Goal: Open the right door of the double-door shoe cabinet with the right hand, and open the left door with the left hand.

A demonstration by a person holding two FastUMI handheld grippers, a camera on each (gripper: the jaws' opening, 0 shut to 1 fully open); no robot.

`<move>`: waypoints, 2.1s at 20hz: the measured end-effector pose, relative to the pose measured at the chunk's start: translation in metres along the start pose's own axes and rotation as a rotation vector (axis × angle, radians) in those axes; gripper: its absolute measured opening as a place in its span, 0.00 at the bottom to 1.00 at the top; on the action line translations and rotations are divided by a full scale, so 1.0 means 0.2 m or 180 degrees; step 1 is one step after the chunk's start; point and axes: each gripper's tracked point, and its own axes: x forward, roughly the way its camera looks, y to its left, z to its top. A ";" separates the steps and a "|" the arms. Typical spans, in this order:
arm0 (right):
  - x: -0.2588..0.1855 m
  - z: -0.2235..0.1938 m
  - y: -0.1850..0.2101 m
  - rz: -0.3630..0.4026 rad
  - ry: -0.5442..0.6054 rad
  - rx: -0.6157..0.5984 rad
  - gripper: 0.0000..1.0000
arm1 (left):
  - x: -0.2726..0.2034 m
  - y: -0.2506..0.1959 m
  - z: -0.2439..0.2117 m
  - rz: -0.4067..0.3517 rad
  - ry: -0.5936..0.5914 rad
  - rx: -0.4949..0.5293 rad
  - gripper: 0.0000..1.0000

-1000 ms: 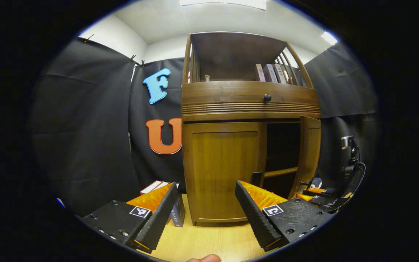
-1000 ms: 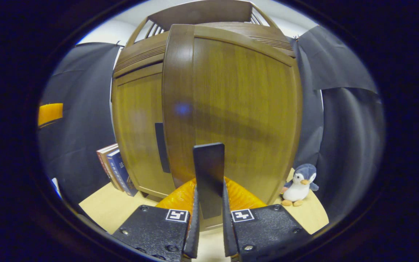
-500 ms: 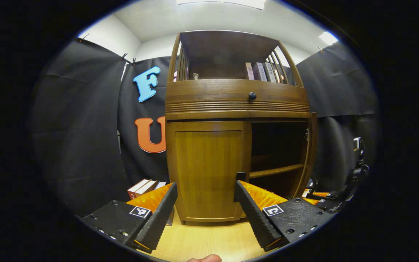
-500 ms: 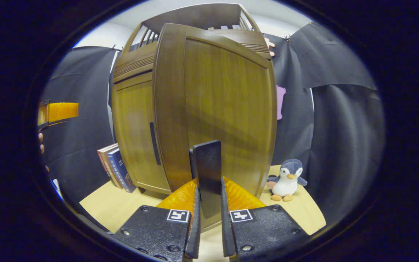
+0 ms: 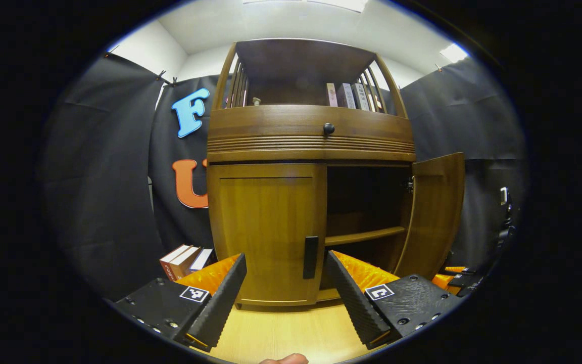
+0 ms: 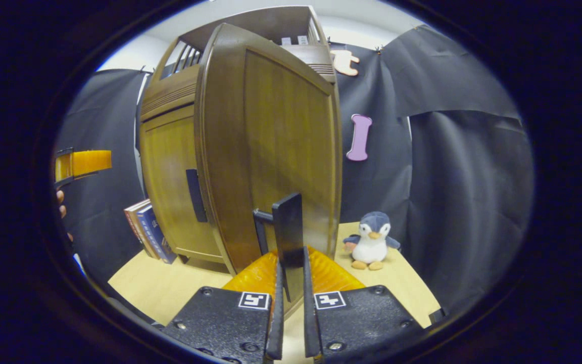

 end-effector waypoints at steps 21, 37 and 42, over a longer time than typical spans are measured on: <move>-0.14 -0.02 -0.52 -0.0488 0.0097 0.0230 0.01 | 0.20 -0.32 -0.09 -0.0357 0.0159 -0.0020 0.96; -0.46 0.17 -0.73 -0.0900 -0.0263 0.0248 0.07 | 0.87 -0.13 -0.57 0.0002 0.0782 -0.0267 0.93; -0.57 0.25 -0.71 -0.0944 -0.0385 0.0288 0.15 | 0.99 -0.13 -0.62 0.0064 0.0822 -0.0175 0.93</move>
